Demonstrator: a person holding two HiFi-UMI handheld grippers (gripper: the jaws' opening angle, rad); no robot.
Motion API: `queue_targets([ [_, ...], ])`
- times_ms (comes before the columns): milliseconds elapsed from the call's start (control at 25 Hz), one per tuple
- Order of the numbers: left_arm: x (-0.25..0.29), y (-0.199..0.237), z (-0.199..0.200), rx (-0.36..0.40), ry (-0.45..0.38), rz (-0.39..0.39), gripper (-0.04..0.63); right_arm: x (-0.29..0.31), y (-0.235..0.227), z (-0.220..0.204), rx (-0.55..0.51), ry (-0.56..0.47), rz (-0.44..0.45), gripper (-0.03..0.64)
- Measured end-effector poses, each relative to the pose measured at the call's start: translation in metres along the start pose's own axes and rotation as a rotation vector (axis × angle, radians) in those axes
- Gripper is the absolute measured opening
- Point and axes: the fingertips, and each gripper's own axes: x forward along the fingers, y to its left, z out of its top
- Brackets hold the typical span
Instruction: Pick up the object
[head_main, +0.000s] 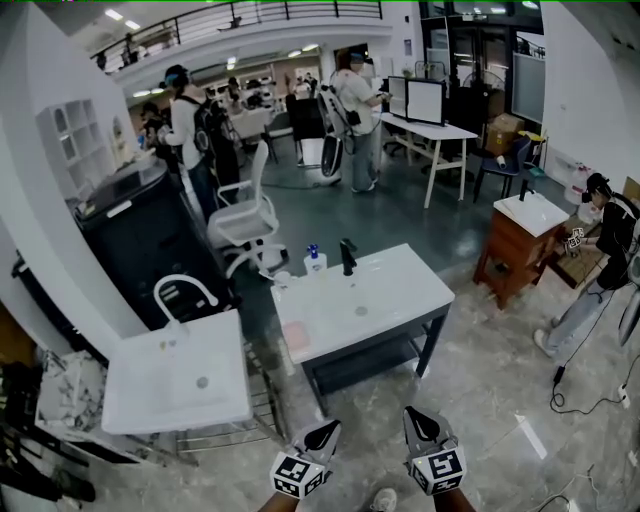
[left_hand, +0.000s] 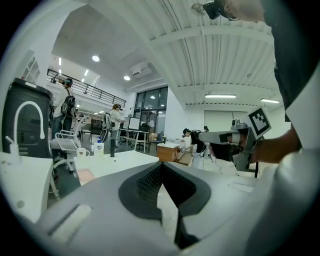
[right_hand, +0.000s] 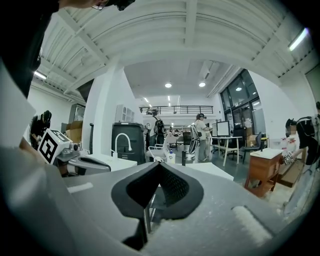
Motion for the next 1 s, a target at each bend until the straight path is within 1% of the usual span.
queue_targets([
  [200,0.021,-0.007,-0.001,0.006,0.005,0.041,0.018,-0.001,-0.023,-0.006,0.027,0.025,0.040,0.003],
  [400,0.038,-0.010,-0.008,0.051,0.031,0.110,0.018,-0.003,-0.049,-0.012,0.020,-0.004,0.044,0.003],
  [440,0.039,-0.011,-0.008,0.052,0.032,0.120,0.018,-0.002,-0.053,-0.014,0.022,-0.008,0.048,0.003],
  [600,0.045,-0.014,-0.007,0.049,0.039,0.144,0.018,-0.001,-0.062,-0.020,0.053,0.027,0.075,0.003],
  [680,0.047,-0.012,-0.007,0.047,0.043,0.155,0.018,0.004,-0.067,-0.017,0.044,0.016,0.079,0.003],
  [840,0.052,0.003,-0.008,0.031,0.048,0.178,0.018,0.025,-0.072,-0.020,0.038,-0.003,0.067,0.003],
  [1000,0.060,0.019,-0.011,0.015,0.051,0.195,0.018,0.046,-0.075,-0.017,0.047,-0.001,0.084,0.003],
])
